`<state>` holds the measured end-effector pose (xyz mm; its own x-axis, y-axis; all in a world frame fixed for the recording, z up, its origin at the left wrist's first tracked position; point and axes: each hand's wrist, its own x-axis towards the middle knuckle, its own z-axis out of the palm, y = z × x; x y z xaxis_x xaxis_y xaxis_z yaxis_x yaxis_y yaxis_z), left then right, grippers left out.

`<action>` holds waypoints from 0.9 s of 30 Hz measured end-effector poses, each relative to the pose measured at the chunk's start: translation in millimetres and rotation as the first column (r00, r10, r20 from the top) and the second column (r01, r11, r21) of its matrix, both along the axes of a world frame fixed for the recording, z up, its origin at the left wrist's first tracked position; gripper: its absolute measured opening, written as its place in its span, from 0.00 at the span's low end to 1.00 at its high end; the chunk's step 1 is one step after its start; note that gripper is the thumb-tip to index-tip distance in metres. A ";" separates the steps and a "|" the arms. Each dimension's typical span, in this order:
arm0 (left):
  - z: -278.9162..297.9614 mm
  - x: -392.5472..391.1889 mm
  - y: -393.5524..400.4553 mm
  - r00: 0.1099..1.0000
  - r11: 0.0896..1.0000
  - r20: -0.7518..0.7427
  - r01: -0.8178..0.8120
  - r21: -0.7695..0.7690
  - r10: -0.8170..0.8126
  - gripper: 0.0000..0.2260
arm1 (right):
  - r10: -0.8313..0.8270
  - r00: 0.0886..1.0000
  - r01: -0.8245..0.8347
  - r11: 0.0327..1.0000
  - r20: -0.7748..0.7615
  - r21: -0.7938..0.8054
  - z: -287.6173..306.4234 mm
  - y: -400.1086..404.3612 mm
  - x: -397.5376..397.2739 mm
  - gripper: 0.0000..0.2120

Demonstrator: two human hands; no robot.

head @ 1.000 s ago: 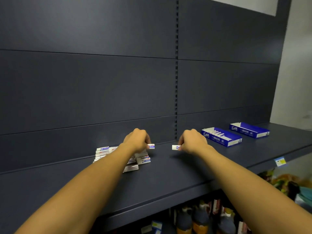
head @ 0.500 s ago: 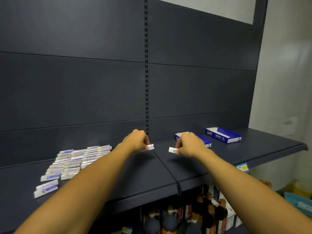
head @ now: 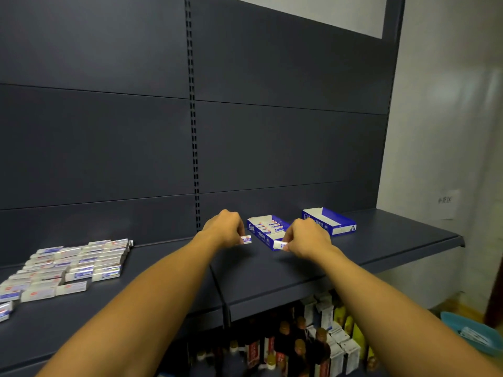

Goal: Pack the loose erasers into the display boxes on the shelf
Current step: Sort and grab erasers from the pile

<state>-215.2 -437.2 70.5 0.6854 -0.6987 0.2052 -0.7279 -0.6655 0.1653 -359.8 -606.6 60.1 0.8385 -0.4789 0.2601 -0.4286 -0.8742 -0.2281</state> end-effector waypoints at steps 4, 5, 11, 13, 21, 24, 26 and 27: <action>3.9 9.5 -27.8 1.000 1.000 0.022 0.008 -0.005 -0.008 0.09 | -0.016 1.000 0.016 1.000 -0.002 -0.013 0.4 -26.2 9.3 0.12; 3.8 13.4 -34.2 1.000 1.000 0.020 0.008 -0.007 -0.008 0.09 | -0.013 1.000 0.013 1.000 -0.006 -0.011 0.3 -32.3 12.3 0.11; 1.4 44.7 -68.7 1.000 1.000 0.022 0.002 -0.026 -0.002 0.11 | 0.009 1.000 -0.009 1.000 -0.021 -0.006 1.8 -64.8 43.0 0.10; 0.7 58.6 -80.4 1.000 0.999 0.010 0.001 -0.040 0.000 0.09 | 0.024 0.999 -0.024 1.000 -0.024 -0.010 3.6 -75.4 57.1 0.10; 1.1 99.7 -116.3 0.999 0.996 -0.006 -0.038 -0.084 0.038 0.04 | 0.061 0.998 -0.061 0.998 0.009 -0.031 10.9 -109.4 111.2 0.10; -3.4 105.4 -126.7 0.998 0.994 -0.017 -0.062 -0.092 0.061 0.05 | 0.086 0.996 -0.086 0.996 0.001 -0.017 5.8 -118.7 126.3 0.11; -6.4 107.5 -131.9 0.995 0.986 -0.001 -0.097 -0.136 0.097 0.05 | 0.114 0.993 -0.114 0.993 0.010 0.017 1.6 -125.8 135.8 0.11; -8.0 108.4 -134.5 0.993 0.978 0.007 -0.118 -0.174 0.121 0.06 | 0.127 0.991 -0.129 0.991 0.034 0.046 -0.2 -130.3 140.3 0.10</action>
